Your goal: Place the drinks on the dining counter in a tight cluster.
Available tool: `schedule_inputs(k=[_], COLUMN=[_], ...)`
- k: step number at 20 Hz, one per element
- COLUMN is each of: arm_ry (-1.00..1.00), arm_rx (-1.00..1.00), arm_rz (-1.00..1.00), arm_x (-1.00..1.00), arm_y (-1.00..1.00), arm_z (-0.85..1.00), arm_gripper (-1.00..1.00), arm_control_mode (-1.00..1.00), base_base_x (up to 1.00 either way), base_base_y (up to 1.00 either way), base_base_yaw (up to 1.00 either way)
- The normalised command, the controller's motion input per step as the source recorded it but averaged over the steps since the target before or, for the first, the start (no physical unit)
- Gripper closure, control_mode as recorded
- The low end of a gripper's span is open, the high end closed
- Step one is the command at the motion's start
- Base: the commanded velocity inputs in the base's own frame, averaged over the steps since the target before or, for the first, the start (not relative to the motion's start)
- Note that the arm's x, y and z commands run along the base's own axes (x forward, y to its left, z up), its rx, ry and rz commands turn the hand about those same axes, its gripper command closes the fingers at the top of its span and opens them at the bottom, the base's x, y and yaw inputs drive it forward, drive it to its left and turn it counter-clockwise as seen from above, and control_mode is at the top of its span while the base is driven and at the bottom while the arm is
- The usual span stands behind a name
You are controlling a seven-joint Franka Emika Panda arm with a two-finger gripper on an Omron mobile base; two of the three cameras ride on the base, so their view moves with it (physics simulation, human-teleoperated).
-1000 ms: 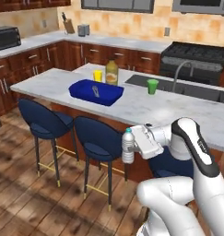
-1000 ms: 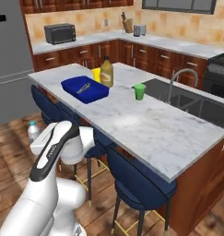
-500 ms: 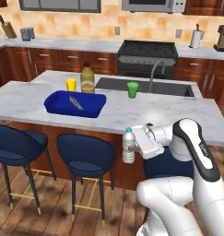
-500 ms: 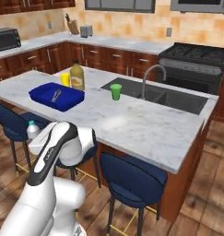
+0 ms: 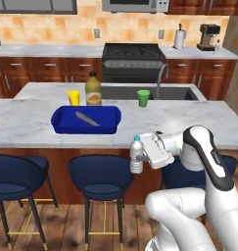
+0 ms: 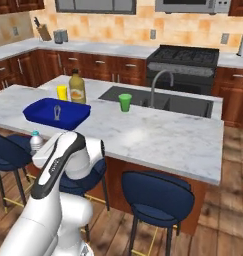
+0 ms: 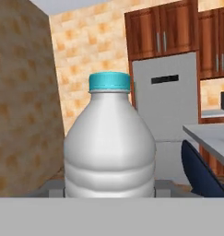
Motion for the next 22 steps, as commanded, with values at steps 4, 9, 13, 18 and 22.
schedule_inputs(k=[4, 9, 13, 18, 22], arm_ry=[0.00, 0.00, 0.00, 0.00, 0.00], arm_rx=[0.00, 0.00, 0.00, 0.00, 0.00], arm_rz=[0.00, 0.00, 0.00, 0.00, 0.00], arm_x=[0.00, 0.00, 0.00, 0.00, 0.00], arm_y=[0.00, 0.00, 0.00, 0.00, 0.00], arm_z=[0.00, 0.00, 0.00, 0.00, 0.00], arm_gripper=[1.00, 1.00, 1.00, 1.00, 1.00], arm_control_mode=[1.00, 1.00, 1.00, 1.00, 1.00], base_base_x=[0.27, 0.47, 0.45, 0.24, 0.00], base_base_y=[0.65, 0.46, 0.15, 0.04, 0.00], base_base_yaw=[-0.21, -0.01, 0.00, 0.00, 0.00])
